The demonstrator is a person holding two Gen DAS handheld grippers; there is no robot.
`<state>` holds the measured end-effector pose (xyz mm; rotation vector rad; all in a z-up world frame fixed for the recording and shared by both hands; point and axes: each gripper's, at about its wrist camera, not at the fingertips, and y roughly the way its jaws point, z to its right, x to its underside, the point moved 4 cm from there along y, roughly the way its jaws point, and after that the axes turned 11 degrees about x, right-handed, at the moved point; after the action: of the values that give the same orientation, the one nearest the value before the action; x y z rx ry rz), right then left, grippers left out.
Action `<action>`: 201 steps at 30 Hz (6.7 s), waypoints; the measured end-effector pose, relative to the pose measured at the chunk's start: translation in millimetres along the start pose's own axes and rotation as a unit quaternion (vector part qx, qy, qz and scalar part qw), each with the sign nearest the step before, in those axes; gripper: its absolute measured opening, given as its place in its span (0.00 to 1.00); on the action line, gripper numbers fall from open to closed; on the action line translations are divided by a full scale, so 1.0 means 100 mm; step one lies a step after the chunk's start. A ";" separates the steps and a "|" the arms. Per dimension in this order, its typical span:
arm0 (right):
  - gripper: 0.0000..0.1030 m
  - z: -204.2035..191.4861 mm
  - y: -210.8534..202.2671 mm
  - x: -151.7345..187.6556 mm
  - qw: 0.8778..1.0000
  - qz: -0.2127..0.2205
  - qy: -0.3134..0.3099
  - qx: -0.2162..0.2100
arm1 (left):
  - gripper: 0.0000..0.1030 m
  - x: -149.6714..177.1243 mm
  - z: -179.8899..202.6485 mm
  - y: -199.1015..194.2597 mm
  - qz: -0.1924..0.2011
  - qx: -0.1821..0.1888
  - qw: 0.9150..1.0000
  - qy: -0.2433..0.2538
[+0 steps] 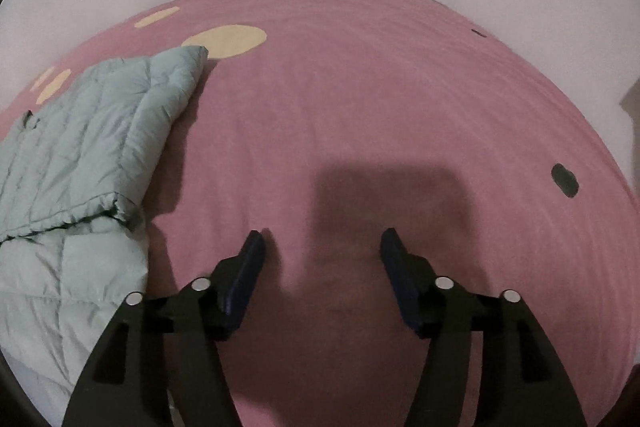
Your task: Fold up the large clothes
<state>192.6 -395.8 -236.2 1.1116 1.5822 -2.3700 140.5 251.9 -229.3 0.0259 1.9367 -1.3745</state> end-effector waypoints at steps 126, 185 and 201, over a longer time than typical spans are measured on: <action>0.87 0.15 0.05 0.09 0.999 -0.017 0.044 0.000 | 0.67 -0.03 3.86 -1.95 0.036 0.499 0.832 0.240; 0.44 -1.75 -0.56 -0.67 0.989 0.024 -0.044 -0.136 | 0.75 -1.21 1.84 -0.25 0.063 0.296 0.943 0.136; 0.45 -2.41 -0.44 -0.59 0.974 -0.018 -0.122 -0.188 | 0.74 -1.04 2.57 0.02 0.011 0.302 0.937 0.173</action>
<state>341.8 -193.4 -215.5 0.6931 1.8602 -2.0093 358.9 82.0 -208.3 0.6166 1.6895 -2.0047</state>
